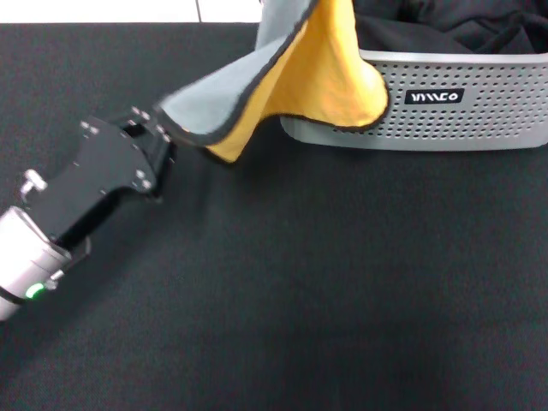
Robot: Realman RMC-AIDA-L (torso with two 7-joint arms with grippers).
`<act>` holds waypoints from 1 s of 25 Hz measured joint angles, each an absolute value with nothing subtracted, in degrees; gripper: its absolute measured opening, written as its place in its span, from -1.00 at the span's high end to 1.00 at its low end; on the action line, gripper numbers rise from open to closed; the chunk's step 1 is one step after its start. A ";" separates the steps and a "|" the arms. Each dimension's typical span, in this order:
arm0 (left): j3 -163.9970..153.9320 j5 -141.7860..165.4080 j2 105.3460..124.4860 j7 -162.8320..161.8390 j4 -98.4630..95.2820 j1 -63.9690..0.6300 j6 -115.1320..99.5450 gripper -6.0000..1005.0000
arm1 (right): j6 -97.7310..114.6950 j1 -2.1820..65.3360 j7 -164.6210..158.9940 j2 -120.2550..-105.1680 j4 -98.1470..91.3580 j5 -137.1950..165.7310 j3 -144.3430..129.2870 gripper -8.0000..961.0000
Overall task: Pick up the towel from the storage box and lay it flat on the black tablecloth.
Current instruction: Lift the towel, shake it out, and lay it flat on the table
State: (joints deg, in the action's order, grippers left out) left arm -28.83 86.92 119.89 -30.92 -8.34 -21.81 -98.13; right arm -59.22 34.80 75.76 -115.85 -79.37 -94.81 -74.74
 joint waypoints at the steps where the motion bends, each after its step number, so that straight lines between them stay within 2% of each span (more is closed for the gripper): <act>1: -28.83 88.08 119.95 -30.39 -8.29 -21.87 -97.46 0.88 | -59.09 35.13 75.75 -115.83 -79.73 -94.96 -74.52 0.92; 16: -28.31 86.55 120.67 -16.83 -1.45 -23.26 -94.81 0.85 | -56.16 43.17 75.72 -115.79 -72.75 -93.24 -74.88 0.91; 25: -28.27 82.40 120.76 -7.30 3.19 -23.86 -94.64 0.46 | -54.07 48.71 75.74 -115.68 -65.43 -91.63 -74.64 0.91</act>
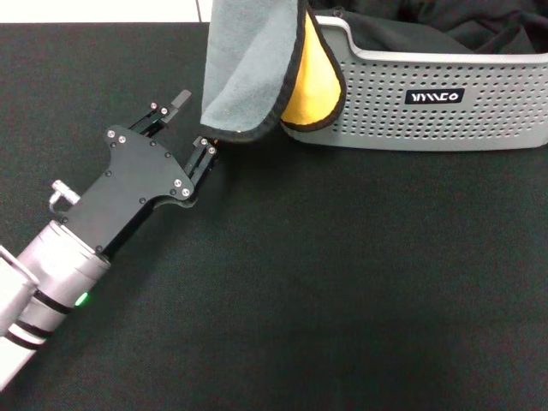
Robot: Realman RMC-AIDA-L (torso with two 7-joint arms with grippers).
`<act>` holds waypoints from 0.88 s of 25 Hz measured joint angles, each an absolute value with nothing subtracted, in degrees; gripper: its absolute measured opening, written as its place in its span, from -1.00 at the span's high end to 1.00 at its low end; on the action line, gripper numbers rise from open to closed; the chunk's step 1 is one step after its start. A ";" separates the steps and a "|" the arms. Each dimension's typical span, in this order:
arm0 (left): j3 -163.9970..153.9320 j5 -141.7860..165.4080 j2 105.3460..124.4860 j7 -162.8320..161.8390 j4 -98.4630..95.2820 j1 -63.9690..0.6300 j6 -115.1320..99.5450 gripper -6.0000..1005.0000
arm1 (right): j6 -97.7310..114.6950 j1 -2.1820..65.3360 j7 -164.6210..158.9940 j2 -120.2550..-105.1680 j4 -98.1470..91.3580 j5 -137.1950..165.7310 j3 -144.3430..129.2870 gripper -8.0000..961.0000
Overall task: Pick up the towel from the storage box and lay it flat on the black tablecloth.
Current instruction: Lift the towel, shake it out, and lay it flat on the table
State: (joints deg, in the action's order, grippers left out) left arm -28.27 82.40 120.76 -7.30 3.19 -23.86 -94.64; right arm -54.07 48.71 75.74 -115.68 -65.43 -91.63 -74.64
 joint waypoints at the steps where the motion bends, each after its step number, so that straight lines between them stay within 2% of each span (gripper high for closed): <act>1: -28.24 82.30 120.76 -5.95 3.68 -23.88 -94.64 0.41 | -53.58 49.28 75.76 -115.66 -64.68 -91.56 -74.64 0.91; 5: -28.30 82.28 120.76 -4.17 4.50 -23.94 -94.66 0.19 | -51.51 51.94 75.79 -115.48 -62.05 -90.94 -74.48 0.91; 15: -28.44 82.39 120.75 -2.20 7.27 -26.17 -94.89 0.22 | -50.59 58.53 76.43 -115.85 -52.53 -89.42 -74.16 0.90; 21: -26.65 80.33 120.36 -20.63 5.72 -25.70 -99.64 0.24 | -50.74 54.22 76.71 -115.95 -53.95 -89.78 -74.92 0.90; 22: -26.40 79.88 120.32 -25.88 4.45 -25.48 -99.69 0.30 | -50.77 53.55 76.69 -115.94 -54.55 -89.83 -74.91 0.90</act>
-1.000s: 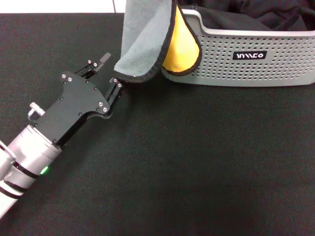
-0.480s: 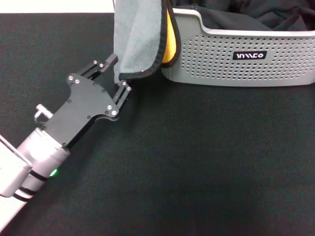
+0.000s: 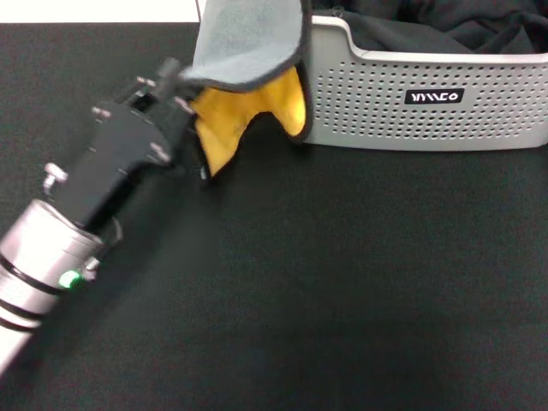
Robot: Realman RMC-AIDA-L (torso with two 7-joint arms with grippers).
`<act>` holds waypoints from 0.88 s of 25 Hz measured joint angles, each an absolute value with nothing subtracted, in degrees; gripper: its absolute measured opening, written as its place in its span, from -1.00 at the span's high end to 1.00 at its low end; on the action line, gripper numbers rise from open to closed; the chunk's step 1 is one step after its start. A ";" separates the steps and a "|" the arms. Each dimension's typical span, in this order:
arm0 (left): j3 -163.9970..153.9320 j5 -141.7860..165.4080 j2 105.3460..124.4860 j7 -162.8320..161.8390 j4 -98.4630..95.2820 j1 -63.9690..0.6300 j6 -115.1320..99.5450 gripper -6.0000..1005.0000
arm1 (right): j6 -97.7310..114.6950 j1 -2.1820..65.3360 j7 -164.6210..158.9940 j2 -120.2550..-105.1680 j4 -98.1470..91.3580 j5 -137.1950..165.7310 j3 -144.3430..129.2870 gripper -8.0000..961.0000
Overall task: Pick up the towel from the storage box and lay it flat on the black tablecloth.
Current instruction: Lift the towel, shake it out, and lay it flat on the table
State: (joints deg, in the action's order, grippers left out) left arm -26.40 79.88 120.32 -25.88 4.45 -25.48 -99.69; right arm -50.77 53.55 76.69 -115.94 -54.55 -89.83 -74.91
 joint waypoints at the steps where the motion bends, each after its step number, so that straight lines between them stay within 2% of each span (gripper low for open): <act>1: -26.22 79.45 120.25 -31.64 2.88 -25.16 -99.70 0.36 | -50.80 52.15 76.63 -115.94 -55.74 -89.86 -74.82 0.90; 12: -26.62 80.60 119.87 -55.55 -2.01 -23.54 -91.91 0.93 | -52.59 45.76 76.04 -115.82 -63.27 -90.70 -74.43 0.89; 22: -27.06 86.29 120.23 -60.17 -1.98 -22.91 -86.30 0.91 | -53.81 45.81 75.87 -115.70 -63.37 -92.67 -74.49 0.89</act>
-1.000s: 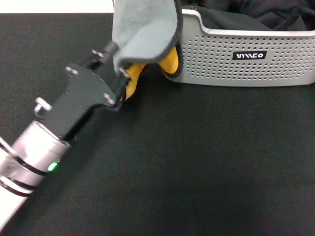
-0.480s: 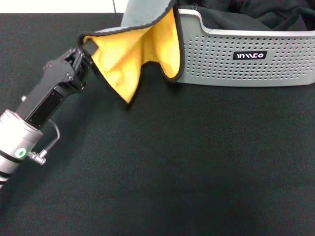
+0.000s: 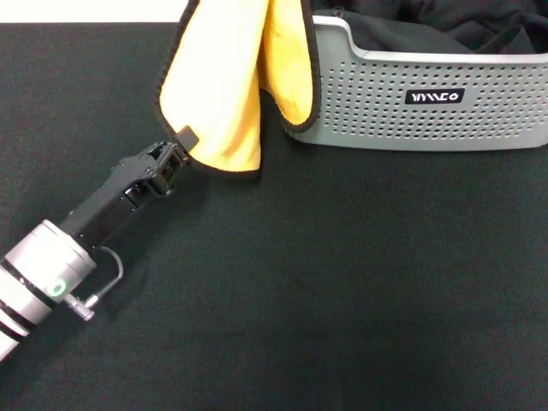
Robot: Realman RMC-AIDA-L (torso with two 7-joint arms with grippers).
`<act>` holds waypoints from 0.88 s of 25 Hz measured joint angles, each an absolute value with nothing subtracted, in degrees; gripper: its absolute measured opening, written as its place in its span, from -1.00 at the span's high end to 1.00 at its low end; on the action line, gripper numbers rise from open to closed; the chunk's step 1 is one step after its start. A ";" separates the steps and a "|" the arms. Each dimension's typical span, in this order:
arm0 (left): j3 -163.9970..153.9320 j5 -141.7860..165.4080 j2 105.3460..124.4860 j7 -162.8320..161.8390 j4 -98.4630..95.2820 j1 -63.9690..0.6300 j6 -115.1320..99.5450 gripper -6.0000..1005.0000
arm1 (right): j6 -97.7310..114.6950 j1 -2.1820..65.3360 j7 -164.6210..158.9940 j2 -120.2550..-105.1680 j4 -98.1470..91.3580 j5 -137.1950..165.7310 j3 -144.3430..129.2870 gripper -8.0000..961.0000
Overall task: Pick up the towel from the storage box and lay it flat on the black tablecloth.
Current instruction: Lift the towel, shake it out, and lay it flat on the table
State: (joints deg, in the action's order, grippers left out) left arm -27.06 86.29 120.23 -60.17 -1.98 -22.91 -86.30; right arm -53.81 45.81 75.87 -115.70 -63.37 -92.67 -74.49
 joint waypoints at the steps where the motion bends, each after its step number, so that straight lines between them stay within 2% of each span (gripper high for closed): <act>1: -27.12 86.25 120.23 -59.67 -1.95 -22.99 -86.91 0.91 | -53.78 45.90 75.86 -115.74 -63.27 -92.51 -74.62 0.89; 7: -26.89 85.87 120.19 -52.97 -1.97 -22.87 -91.32 0.90 | -54.09 45.75 75.84 -115.77 -63.44 -92.48 -74.87 0.89; 12: -26.83 85.64 120.25 -46.70 -1.99 -22.75 -93.10 0.67 | -55.65 44.99 76.27 -115.75 -63.73 -92.93 -74.58 0.89; 22: -26.96 81.78 120.17 -46.12 -2.02 -22.71 -92.35 0.57 | -58.11 42.70 78.72 -115.89 -66.05 -95.50 -74.44 0.88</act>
